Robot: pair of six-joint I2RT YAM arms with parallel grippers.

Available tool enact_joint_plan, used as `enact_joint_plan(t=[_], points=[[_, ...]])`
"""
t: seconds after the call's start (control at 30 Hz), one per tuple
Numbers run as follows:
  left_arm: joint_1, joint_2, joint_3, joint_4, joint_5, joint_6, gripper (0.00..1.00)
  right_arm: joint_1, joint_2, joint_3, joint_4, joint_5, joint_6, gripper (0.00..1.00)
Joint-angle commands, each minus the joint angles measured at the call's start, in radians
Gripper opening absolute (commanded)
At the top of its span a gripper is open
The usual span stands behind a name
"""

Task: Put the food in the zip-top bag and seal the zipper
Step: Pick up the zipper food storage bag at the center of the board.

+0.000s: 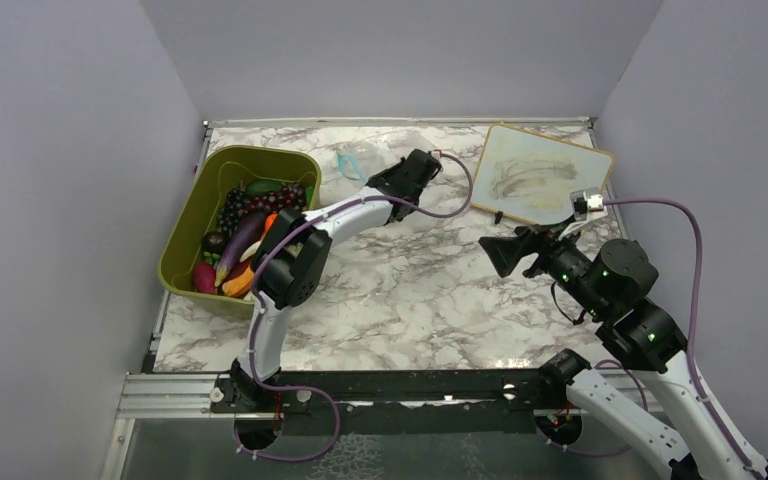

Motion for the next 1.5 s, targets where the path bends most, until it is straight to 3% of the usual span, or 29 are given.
enact_joint_plan(t=[0.0, 0.13, 0.37, 0.6, 0.87, 1.07, 1.17, 1.33, 1.47], points=[[-0.007, -0.138, 0.031, -0.148, 0.124, -0.214, 0.0, -0.006, 0.014, 0.006, 0.001, -0.016, 0.002, 0.97], [-0.007, -0.26, 0.01, -0.211, 0.299, -0.344, 0.0, -0.006, 0.033, 0.017, 0.012, -0.049, -0.011, 0.96], [-0.004, -0.437, -0.004, -0.275, 0.472, -0.515, 0.0, -0.006, 0.041, 0.003, 0.024, -0.064, 0.006, 0.95], [0.025, -0.616, -0.068, -0.302, 0.666, -0.792, 0.0, -0.006, 0.079, -0.03, 0.023, -0.063, 0.026, 0.93], [0.039, -0.8, -0.245, -0.223, 1.0, -1.026, 0.0, -0.006, 0.106, -0.151, 0.13, -0.161, 0.08, 0.8], [0.041, -0.897, -0.368, -0.196, 1.173, -0.96, 0.0, -0.006, 0.115, -0.255, 0.26, -0.198, 0.205, 0.72], [0.04, -0.952, -0.426, -0.21, 1.248, -0.9, 0.0, -0.005, 0.115, -0.266, 0.333, -0.232, 0.194, 0.71], [0.04, -1.053, -0.525, -0.213, 1.251, -0.846, 0.0, -0.006, 0.125, -0.138, 0.312, -0.192, 0.106, 0.74], [0.039, -1.071, -0.551, -0.213, 1.264, -0.838, 0.0, -0.006, 0.137, -0.128, 0.316, -0.196, 0.093, 0.75]])
